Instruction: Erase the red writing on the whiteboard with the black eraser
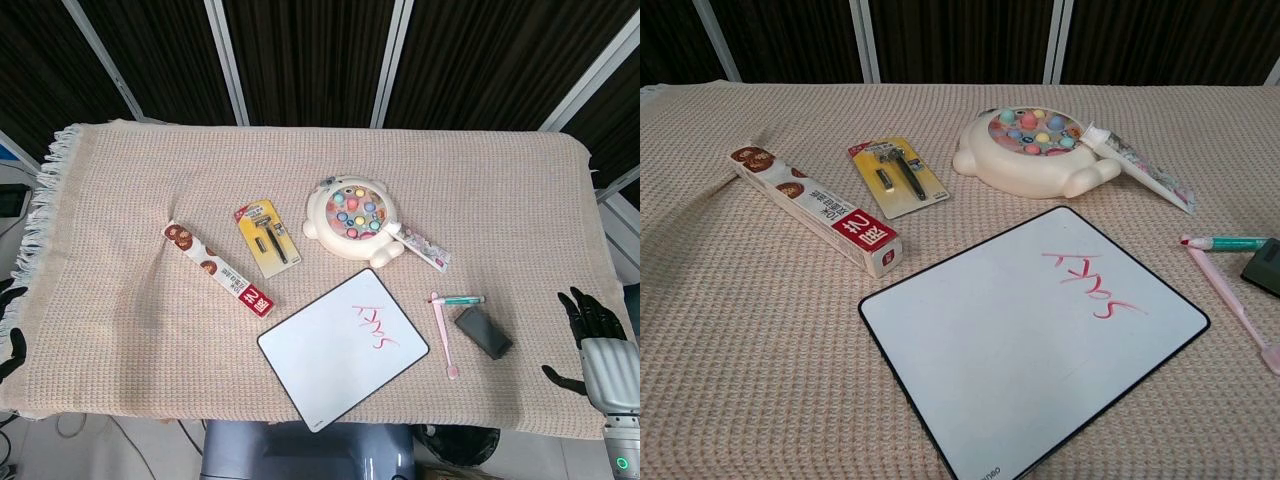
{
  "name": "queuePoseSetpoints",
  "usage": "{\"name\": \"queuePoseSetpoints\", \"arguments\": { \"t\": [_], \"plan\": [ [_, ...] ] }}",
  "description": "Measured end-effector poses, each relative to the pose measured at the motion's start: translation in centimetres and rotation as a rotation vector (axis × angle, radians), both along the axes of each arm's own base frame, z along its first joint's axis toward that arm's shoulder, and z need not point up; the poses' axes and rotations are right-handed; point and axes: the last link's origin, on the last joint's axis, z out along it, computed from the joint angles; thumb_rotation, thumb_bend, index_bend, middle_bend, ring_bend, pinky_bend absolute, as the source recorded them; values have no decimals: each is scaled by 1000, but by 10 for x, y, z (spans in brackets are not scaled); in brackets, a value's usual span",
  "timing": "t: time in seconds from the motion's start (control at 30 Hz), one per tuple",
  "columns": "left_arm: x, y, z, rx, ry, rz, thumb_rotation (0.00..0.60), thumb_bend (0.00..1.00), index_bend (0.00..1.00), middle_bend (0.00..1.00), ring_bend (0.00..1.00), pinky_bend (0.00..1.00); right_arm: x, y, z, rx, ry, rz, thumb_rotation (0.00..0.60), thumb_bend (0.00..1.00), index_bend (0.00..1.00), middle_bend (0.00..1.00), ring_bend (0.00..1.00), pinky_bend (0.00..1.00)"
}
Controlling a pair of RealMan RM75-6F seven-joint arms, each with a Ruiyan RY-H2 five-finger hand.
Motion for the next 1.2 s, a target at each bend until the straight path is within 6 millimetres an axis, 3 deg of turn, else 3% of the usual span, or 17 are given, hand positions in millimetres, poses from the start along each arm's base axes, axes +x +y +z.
{"name": "queuePoseSetpoints", "arguments": {
  "t": [0.93,1.2],
  "plan": [
    [2,0,-1,-1,-2,-8,600,634,185,83,23,30,1,2,-4,40,-48,-20,600,96,0,10,60,137],
    [2,0,0,5,-18,-3,600,634,185,83,23,30,6,6,-14,99,-190,-88,600,75,0,79,90,137]
  ]
}}
